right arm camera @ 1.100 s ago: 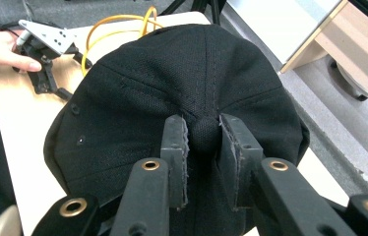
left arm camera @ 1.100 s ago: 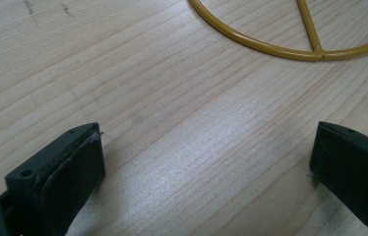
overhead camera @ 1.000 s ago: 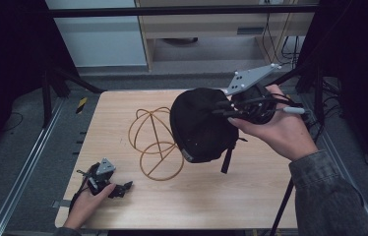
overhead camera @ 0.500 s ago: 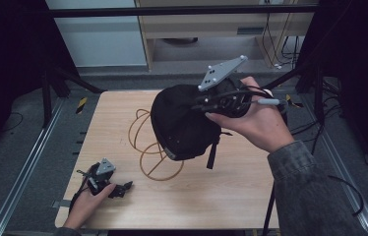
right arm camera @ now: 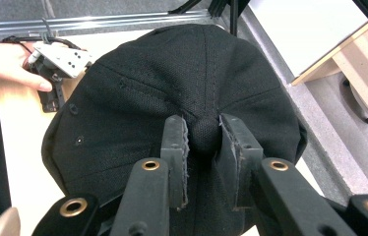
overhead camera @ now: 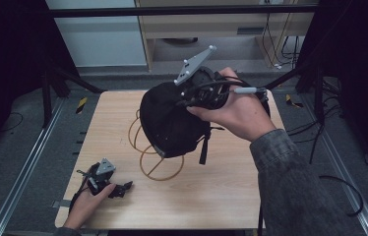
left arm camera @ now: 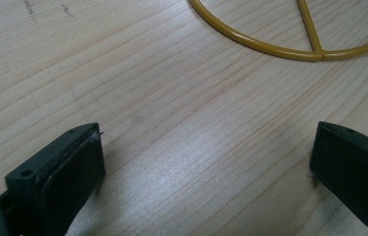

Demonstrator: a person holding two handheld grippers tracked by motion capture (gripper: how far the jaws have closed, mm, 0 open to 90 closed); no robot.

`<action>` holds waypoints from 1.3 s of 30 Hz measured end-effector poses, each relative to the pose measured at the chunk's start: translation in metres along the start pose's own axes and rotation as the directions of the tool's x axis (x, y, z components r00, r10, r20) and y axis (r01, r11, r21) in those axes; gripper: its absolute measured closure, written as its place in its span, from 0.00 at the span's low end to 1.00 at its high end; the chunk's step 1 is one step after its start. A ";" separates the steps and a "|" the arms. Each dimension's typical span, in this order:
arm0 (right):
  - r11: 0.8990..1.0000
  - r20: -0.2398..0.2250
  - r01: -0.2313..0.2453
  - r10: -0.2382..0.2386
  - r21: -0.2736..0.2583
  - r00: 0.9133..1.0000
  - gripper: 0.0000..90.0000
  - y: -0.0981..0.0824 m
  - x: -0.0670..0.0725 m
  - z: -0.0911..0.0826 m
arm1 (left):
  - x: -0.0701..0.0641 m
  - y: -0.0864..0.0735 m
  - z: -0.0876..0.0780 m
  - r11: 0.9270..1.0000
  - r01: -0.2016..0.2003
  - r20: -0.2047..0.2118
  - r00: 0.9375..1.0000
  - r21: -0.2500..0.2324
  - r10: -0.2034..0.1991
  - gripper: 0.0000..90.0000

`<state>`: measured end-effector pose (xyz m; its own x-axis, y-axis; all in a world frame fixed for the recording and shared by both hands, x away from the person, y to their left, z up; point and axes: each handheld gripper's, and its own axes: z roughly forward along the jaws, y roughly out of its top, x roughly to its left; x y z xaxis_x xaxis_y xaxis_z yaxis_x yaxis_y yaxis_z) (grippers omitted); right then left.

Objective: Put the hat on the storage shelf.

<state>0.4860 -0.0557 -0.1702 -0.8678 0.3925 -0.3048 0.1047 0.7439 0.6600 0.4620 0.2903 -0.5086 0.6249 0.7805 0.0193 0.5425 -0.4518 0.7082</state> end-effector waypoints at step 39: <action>0.986 -0.066 0.032 -0.021 0.162 0.998 0.82 0.055 0.000 0.092 | 0.000 0.000 0.000 1.000 -0.001 -0.003 1.000 0.000 0.001 0.00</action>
<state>0.5365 0.0350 -0.1976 -0.9000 0.3402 -0.2727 0.1545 0.8338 0.5300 0.4620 0.2901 -0.5087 0.6236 0.7814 0.0218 0.5421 -0.4525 0.7081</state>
